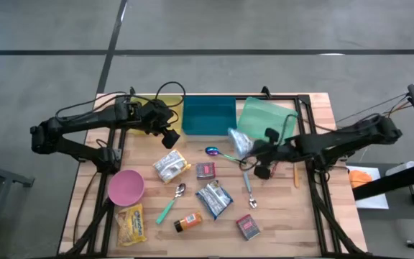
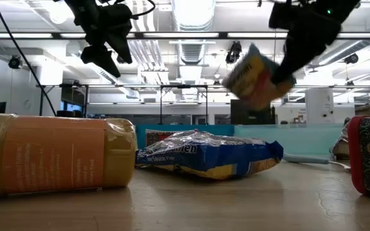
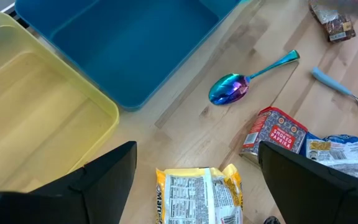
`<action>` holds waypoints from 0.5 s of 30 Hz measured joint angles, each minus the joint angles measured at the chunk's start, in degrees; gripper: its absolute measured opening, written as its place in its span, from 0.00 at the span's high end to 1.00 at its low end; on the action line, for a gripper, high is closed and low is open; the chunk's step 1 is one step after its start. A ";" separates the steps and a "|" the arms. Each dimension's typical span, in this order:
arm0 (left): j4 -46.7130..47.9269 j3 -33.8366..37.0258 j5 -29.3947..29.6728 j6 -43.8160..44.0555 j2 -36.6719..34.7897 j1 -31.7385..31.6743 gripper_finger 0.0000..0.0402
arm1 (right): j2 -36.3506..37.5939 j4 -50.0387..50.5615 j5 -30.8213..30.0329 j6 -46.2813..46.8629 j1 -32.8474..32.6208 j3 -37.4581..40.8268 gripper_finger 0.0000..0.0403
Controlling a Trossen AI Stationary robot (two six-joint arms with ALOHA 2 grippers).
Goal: Pick & Place Food Item
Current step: Put the light blue noodle pack into the green bin
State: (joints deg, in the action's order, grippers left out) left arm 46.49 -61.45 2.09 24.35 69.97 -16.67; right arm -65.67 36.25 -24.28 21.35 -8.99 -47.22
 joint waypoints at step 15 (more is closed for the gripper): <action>-0.41 0.00 0.00 -0.08 0.00 0.00 0.14 | 5.34 4.29 8.65 -6.83 26.75 0.00 0.98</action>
State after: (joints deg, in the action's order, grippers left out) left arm 46.09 -61.45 2.09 24.27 69.97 -16.67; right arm -60.33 40.54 -15.63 14.52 17.76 -47.22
